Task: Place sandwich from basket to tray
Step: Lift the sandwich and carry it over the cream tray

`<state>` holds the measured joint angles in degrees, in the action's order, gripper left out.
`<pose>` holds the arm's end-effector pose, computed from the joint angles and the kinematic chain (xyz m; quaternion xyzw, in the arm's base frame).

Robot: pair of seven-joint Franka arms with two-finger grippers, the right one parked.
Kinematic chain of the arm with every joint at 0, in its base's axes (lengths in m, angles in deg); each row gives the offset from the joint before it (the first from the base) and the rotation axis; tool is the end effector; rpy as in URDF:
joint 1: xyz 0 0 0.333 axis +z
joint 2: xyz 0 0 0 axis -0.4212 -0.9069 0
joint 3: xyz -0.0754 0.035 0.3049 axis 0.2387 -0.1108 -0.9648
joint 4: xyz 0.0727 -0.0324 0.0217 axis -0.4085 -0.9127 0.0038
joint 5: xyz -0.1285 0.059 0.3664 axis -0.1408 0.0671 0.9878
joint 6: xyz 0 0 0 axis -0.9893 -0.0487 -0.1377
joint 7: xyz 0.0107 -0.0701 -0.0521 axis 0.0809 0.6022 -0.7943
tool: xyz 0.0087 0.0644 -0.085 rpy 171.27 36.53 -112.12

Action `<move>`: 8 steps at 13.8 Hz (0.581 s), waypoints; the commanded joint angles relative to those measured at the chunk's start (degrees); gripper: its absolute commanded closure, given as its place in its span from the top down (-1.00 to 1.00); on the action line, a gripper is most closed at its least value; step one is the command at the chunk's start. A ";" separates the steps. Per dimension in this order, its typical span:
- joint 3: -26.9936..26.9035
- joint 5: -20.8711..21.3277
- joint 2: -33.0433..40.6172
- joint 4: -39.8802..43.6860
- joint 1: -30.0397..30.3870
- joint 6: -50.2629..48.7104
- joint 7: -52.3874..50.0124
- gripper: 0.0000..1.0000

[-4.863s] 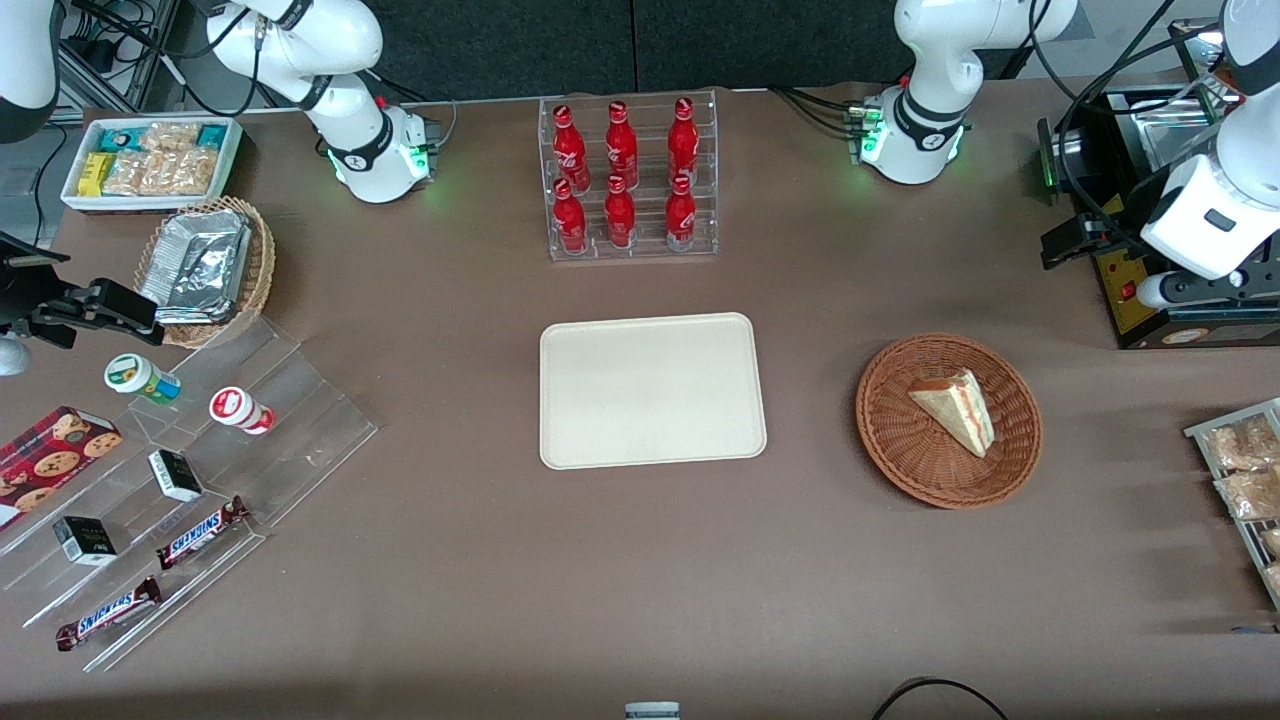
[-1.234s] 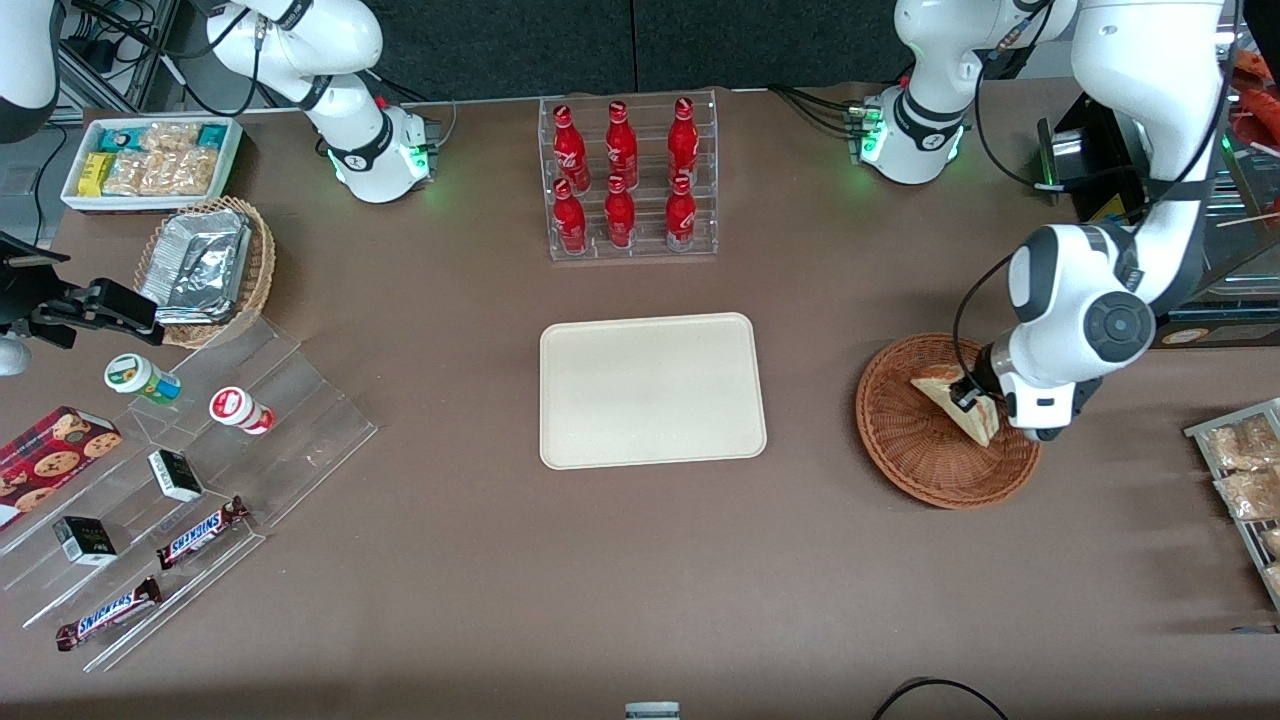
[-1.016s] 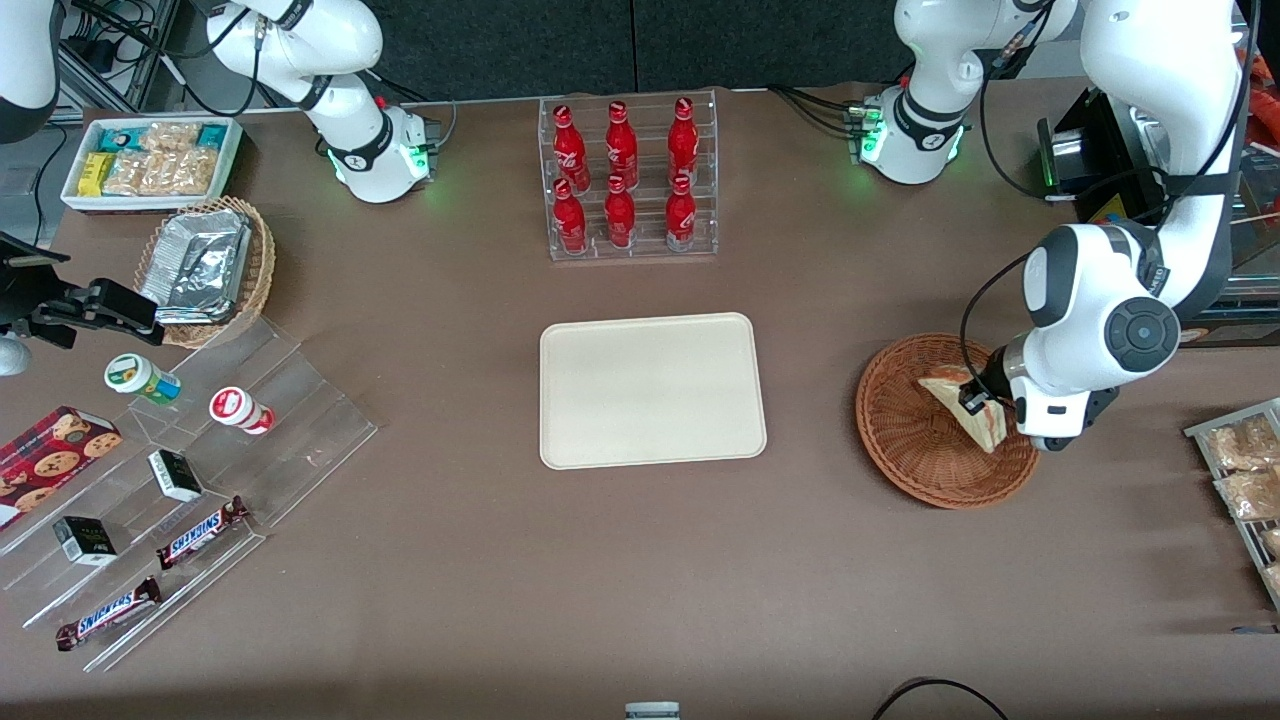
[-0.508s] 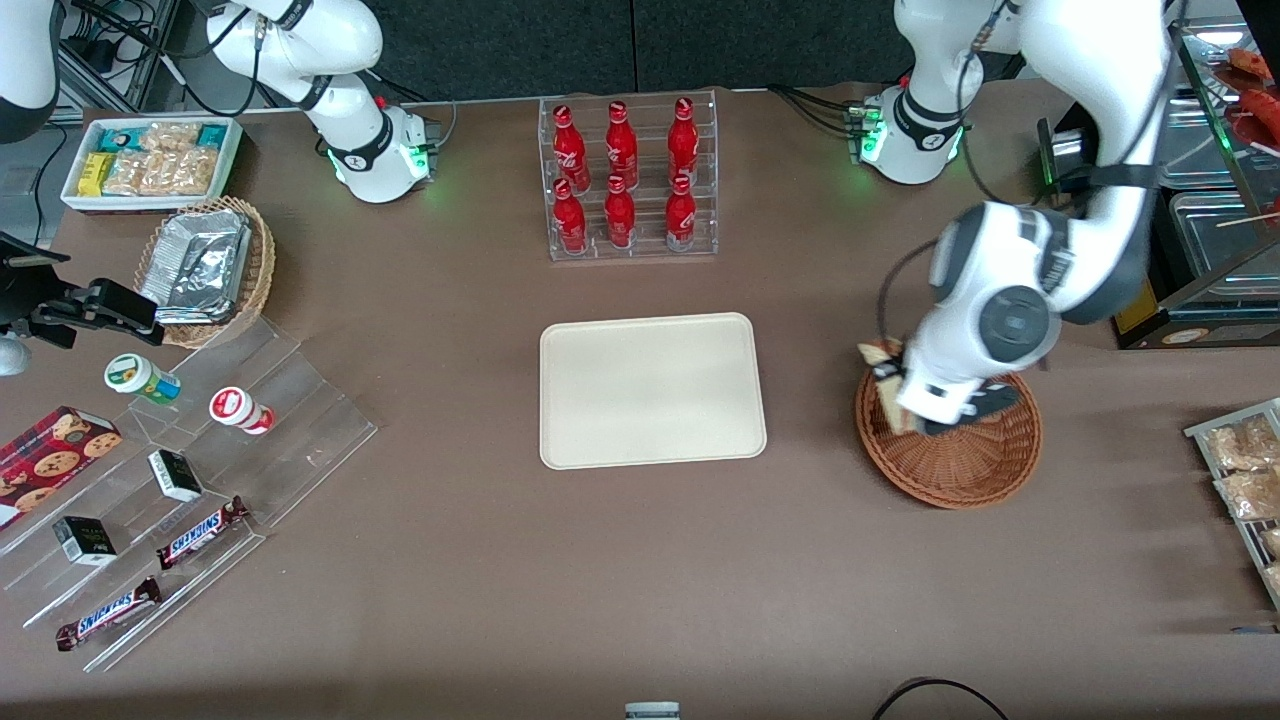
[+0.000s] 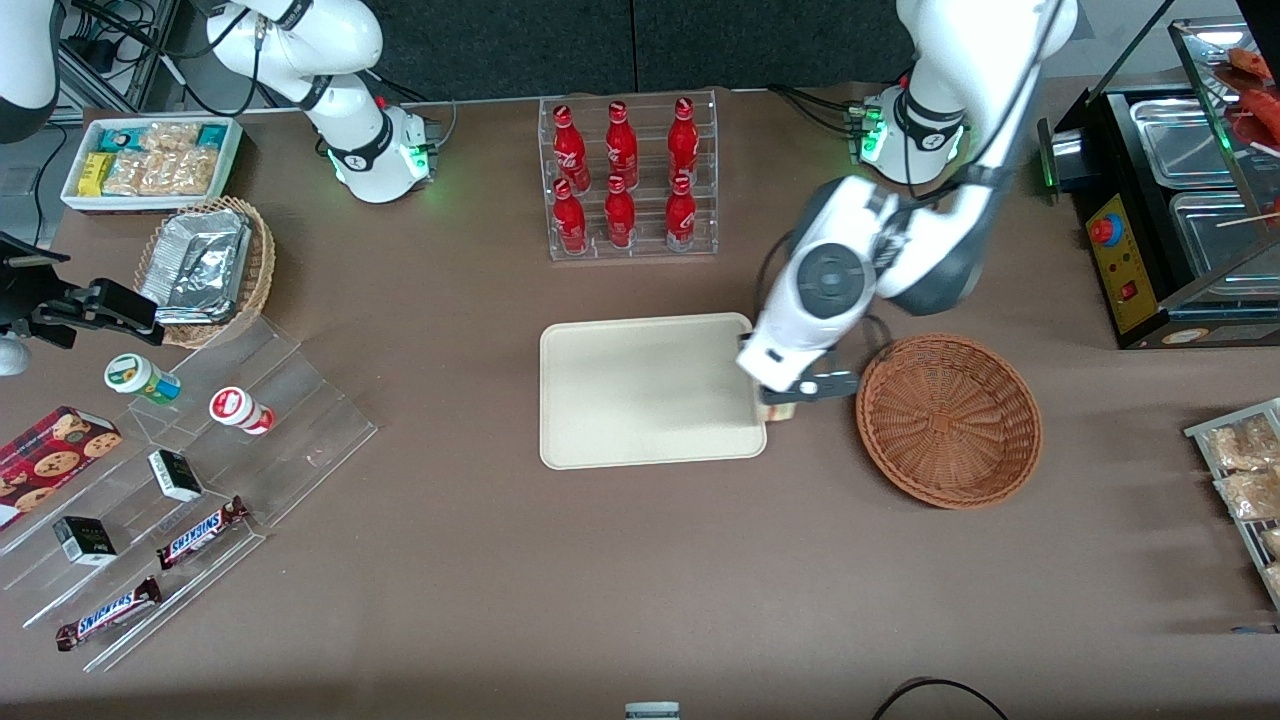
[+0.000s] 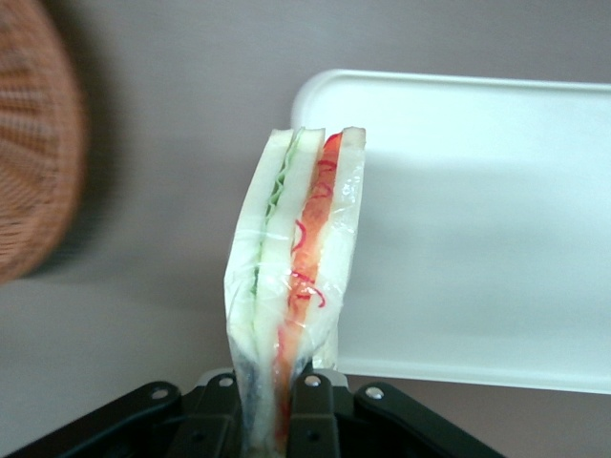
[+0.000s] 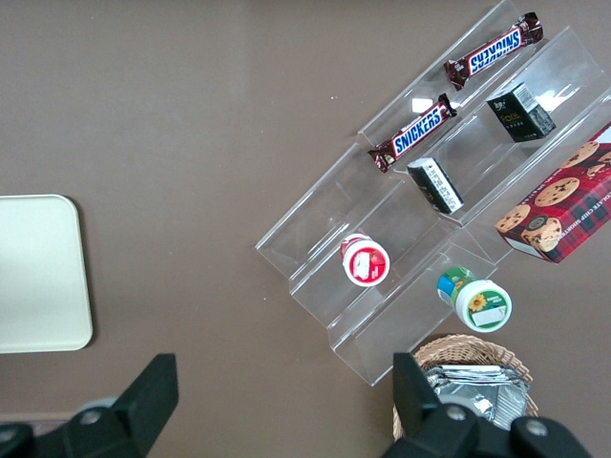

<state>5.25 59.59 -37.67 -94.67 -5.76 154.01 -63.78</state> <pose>0.5155 -0.3629 0.3313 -0.9937 -0.0520 0.0977 0.0187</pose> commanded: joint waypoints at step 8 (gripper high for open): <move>-1.07 -0.08 -8.87 3.49 -10.01 12.16 -5.47 -1.00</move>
<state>5.17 59.42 -44.86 -92.91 -13.19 165.44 -68.08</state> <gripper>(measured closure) 0.841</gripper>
